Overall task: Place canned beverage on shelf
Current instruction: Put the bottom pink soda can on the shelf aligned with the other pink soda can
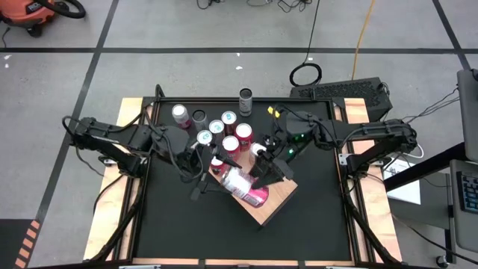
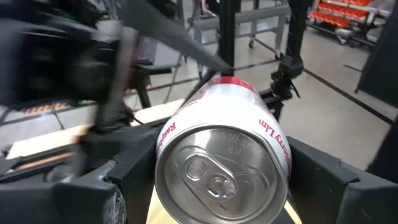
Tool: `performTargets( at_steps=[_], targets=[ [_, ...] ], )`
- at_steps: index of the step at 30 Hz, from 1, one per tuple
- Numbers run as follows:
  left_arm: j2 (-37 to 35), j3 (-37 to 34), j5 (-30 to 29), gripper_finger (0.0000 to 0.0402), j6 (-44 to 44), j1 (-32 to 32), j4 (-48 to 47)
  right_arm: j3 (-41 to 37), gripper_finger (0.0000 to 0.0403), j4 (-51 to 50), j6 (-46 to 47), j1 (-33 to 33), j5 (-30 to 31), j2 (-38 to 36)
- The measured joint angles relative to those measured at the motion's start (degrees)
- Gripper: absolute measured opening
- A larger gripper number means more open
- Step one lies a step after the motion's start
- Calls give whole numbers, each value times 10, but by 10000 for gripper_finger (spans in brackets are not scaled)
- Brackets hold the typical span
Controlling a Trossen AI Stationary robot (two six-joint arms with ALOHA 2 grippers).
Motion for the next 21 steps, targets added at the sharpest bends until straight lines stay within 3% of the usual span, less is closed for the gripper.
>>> performTargets(
  at_steps=[11,16,21],
  targets=[
    [0,0,-22,284,-75,1,3,0,358,9,-54,-31,17,-2],
    [0,0,-41,284,-132,0,-8,0,359,7,-100,-46,62,-32],
    [-1,0,-65,283,-194,0,-7,0,359,-60,-159,-47,126,-78]
  ],
)
